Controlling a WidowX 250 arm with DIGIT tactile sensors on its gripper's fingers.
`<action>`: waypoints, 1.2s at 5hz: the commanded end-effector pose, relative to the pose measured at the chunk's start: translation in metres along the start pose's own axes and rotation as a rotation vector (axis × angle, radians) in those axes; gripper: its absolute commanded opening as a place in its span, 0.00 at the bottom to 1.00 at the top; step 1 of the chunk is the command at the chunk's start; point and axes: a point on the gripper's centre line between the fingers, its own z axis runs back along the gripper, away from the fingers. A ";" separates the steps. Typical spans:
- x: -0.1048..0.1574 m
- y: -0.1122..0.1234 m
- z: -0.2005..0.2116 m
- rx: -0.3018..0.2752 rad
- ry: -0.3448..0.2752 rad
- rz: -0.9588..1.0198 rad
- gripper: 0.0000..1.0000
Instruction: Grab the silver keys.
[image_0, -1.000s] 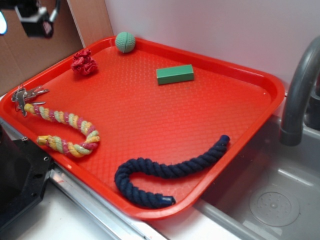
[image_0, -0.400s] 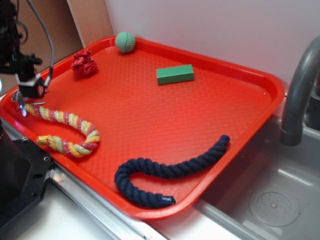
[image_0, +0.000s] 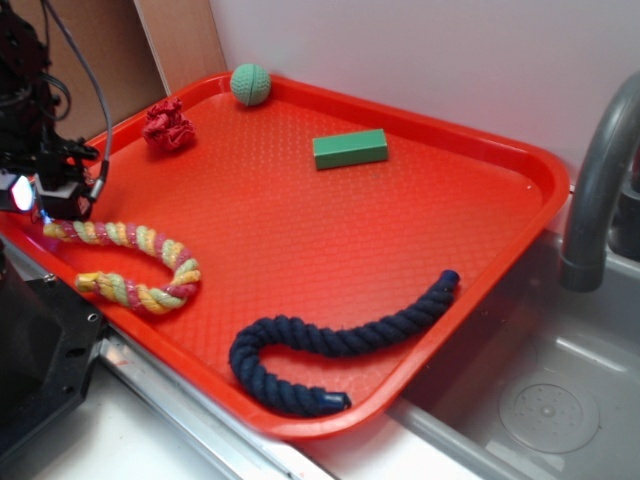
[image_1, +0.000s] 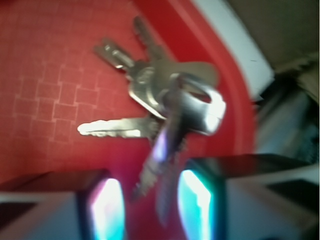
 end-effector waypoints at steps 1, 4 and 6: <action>0.003 0.007 0.000 0.024 -0.027 -0.083 0.00; 0.033 -0.074 0.148 -0.181 -0.145 -0.250 0.00; 0.016 -0.106 0.237 -0.345 -0.187 -0.546 0.00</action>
